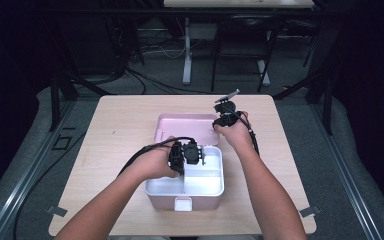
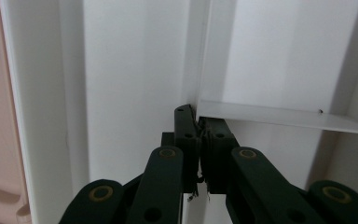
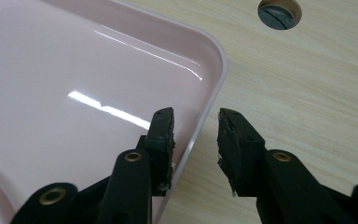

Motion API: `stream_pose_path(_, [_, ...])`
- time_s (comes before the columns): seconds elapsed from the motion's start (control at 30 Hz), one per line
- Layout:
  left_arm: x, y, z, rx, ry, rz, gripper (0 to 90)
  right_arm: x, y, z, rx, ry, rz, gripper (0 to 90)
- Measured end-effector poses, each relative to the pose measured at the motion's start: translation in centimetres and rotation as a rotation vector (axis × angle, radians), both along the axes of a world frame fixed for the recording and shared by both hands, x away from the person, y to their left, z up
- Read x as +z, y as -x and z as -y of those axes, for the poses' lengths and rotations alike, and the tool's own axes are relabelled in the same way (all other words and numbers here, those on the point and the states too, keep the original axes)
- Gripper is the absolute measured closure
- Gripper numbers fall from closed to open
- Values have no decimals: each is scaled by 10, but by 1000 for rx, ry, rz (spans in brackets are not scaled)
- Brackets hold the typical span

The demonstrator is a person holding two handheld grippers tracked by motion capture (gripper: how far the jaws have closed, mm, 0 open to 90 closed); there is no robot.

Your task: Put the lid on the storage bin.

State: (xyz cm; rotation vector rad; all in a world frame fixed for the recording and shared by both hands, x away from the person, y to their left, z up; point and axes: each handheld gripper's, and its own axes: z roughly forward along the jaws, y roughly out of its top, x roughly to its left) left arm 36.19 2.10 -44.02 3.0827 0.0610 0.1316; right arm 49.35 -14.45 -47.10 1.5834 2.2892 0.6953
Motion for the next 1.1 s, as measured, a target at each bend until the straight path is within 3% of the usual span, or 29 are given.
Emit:
stream_pose_path(0.07, [0, 0, 0, 0, 0, -1, 865, -2, -1, -1, -21, 17, 6, 695])
stream_pose_path(0.1, [0, 0, 0, 0, 1, -1, 865, -2, -3, 1, 7, -27, -31, 706])
stream_pose_path(0.17, [0, 0, 0, -1, 1, 0, 865, -4, -4, -1, -19, -27, -34, 739])
stream_pose_path(0.7, [0, 0, 1, -1, -8, 2, 865, -3, -7, 1, -73, -74, -90, 782])
stream_pose_path(0.77, [0, 0, 1, -1, -8, 1, 865, -3, -8, 0, -86, -79, -71, 789])
stream_pose_path(0.83, [0, 0, 1, -2, -10, -2, 865, 1, -8, -1, -94, -63, -97, 800])
stream_pose_path(1.1, [0, 0, 2, -1, -11, -3, 865, 5, -7, -4, -99, -50, -98, 811])
